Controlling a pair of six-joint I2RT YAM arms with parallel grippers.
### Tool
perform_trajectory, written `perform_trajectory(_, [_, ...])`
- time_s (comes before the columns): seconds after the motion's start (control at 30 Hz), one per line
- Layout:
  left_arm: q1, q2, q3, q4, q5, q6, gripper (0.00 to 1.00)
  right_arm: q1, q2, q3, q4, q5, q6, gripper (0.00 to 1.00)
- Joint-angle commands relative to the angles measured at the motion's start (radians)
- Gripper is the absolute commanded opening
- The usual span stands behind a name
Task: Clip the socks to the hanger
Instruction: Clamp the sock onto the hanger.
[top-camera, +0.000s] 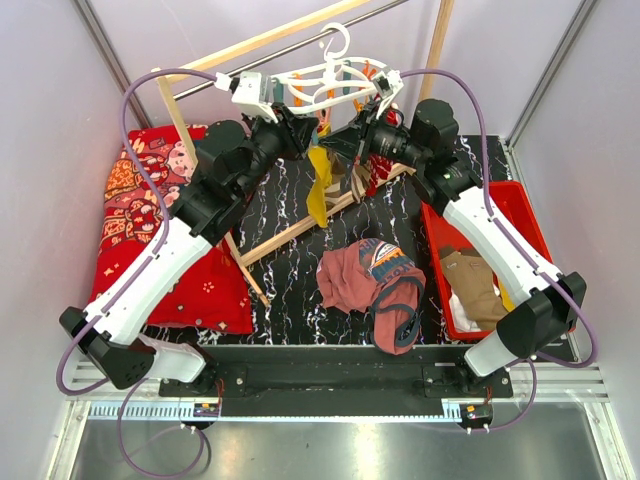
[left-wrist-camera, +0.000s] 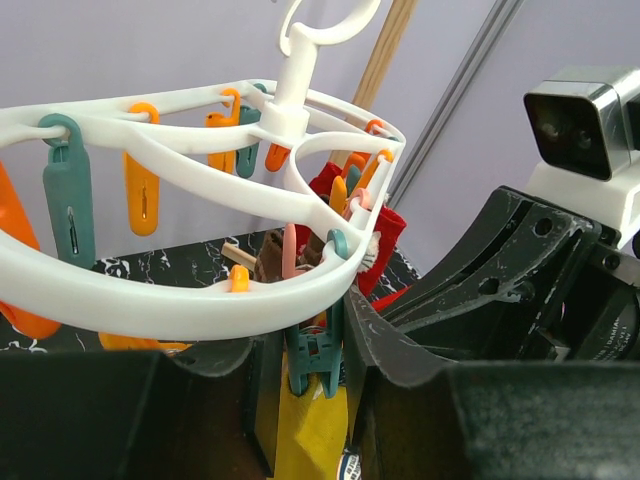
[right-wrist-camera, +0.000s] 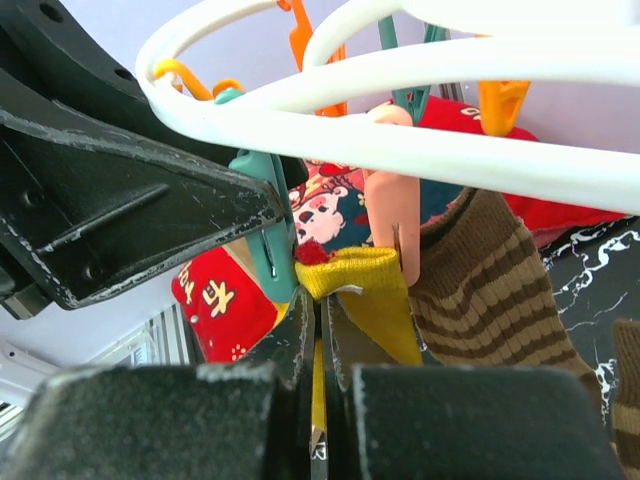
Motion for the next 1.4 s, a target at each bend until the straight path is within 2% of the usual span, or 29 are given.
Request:
perform_trajectory(0.0, [-0.002,-0.029,-0.01,0.019,0.052,-0.005,0.0,-0.005,-0.018,0.057,0.067,-0.001,0.032,0.0])
perform_trajectory(0.23, [-0.002,-0.028,-0.016,0.034,0.076,-0.028,0.0,-0.005,-0.005,0.062,0.098,-0.015,0.07,0.0])
perform_trajectory(0.4, [-0.002,-0.033,-0.021,0.051,0.099,-0.05,0.04,-0.005,0.006,0.063,0.116,-0.024,0.099,0.0])
perform_trajectory(0.6, [-0.001,-0.033,-0.022,0.044,0.068,-0.035,0.06,-0.007,0.012,0.082,0.128,-0.05,0.121,0.0])
perform_trajectory(0.73, [-0.001,-0.036,-0.021,0.045,0.059,-0.027,0.18,-0.005,0.009,0.083,0.132,-0.058,0.13,0.0])
perform_trajectory(0.97, [-0.001,-0.065,-0.021,0.035,0.034,-0.012,0.63,-0.005,0.006,0.083,0.135,-0.053,0.132,0.0])
perform_trajectory(1.07, [-0.001,-0.086,-0.024,0.031,0.025,-0.007,0.73,-0.005,0.006,0.082,0.136,-0.052,0.13,0.0])
perform_trajectory(1.1, [-0.001,-0.091,-0.022,0.025,0.022,-0.005,0.8,-0.004,0.008,0.082,0.136,-0.05,0.132,0.0])
perform_trajectory(1.2, [-0.001,-0.115,-0.022,0.007,0.014,-0.001,0.91,-0.005,0.005,0.077,0.135,-0.044,0.127,0.0])
perform_trajectory(1.37, [0.007,-0.166,-0.024,-0.05,0.014,0.001,0.94,-0.004,-0.012,0.054,0.118,-0.001,0.095,0.0])
